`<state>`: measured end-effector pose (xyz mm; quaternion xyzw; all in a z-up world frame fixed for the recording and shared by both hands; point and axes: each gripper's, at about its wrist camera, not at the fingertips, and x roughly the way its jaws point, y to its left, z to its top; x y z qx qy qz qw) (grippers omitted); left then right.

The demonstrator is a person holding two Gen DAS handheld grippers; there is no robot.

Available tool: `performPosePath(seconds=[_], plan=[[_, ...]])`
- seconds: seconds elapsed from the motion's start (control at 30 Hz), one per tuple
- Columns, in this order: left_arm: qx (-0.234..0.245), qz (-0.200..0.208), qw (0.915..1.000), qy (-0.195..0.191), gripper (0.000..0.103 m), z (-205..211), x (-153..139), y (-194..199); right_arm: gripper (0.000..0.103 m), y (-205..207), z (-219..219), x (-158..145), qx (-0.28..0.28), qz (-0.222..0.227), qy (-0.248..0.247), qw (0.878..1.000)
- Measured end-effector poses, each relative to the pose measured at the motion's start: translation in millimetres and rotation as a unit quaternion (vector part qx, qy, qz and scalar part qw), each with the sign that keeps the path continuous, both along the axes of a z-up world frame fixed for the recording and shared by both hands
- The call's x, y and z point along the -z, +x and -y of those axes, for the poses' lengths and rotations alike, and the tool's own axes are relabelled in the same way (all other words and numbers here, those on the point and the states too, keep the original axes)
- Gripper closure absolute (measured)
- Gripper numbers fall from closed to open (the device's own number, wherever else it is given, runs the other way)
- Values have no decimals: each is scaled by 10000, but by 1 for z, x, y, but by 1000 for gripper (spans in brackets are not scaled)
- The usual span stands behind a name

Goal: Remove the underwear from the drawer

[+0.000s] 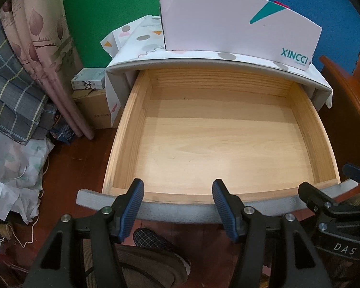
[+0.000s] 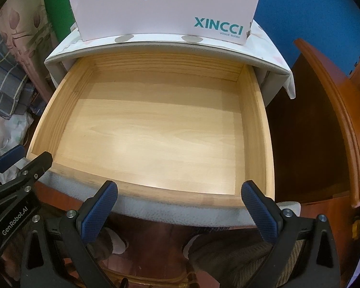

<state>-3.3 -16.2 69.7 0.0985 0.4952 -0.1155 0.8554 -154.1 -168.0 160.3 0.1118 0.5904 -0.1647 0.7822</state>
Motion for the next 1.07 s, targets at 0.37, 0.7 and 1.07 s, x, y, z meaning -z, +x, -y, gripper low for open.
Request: performPosePath(seconds=[0.37,0.7,1.07], plan=[[35,-23,10000,17,42,2,1,-1,1,0,-1,0,-47,-29,-7,10000],[23,6,10000,48,42,3,3,-1,1,1,-3,-1,-60,-37,-59,10000],[-6,14,10000,36,42,2,2,0,1,3,-5,1,-97,-76,-73,9999]])
